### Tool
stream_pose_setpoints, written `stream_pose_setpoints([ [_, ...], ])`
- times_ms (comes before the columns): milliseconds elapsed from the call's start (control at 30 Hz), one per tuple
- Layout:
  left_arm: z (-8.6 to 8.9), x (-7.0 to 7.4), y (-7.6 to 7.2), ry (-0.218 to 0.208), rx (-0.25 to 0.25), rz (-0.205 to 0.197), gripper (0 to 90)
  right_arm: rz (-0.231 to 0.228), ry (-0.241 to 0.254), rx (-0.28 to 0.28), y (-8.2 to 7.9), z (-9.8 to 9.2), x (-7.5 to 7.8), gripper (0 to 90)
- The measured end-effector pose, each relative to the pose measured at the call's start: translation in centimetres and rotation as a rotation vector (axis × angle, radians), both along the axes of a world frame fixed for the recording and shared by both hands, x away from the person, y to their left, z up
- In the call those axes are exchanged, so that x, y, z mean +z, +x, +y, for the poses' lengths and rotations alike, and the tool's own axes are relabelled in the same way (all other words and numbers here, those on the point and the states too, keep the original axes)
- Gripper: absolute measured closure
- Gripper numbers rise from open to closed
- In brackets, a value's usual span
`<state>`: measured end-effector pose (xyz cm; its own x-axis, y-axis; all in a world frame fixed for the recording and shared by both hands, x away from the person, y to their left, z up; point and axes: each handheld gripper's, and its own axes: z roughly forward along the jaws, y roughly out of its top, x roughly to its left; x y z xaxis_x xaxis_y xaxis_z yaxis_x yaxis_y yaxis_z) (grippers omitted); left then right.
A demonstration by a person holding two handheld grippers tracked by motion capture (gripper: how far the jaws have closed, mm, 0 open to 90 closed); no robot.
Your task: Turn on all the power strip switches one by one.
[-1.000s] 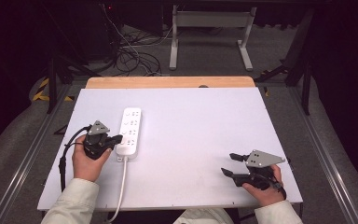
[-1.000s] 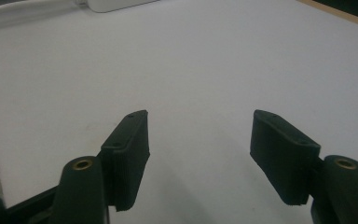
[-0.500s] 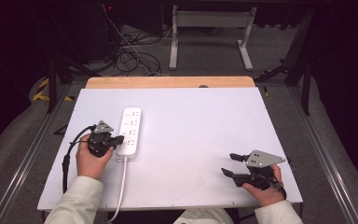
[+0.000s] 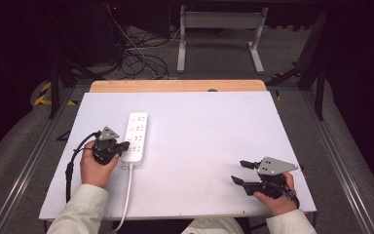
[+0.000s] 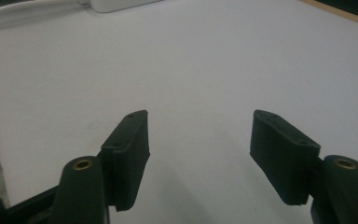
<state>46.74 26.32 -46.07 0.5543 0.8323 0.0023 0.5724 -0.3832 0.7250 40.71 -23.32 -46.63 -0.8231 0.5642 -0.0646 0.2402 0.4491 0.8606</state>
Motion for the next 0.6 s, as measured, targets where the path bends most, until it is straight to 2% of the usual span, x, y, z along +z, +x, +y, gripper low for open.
stream_pose_setpoints([
  [400,0.01,-0.12,-0.03,0.019,0.000,-0.013,90.0,-0.002,-0.002,0.004,-0.08,0.03,0.04,37.9],
  [467,0.02,-0.14,-0.02,0.014,0.003,-0.008,90.0,-0.002,-0.001,0.003,-0.09,0.03,0.04,37.9],
  [500,0.01,-0.18,0.01,-0.002,0.003,0.002,90.0,-0.001,-0.001,0.004,-0.08,0.03,0.04,37.9],
  [600,-0.04,-0.18,-0.01,0.001,0.006,0.001,90.0,-0.001,-0.003,0.004,-0.08,0.06,0.02,37.9],
])
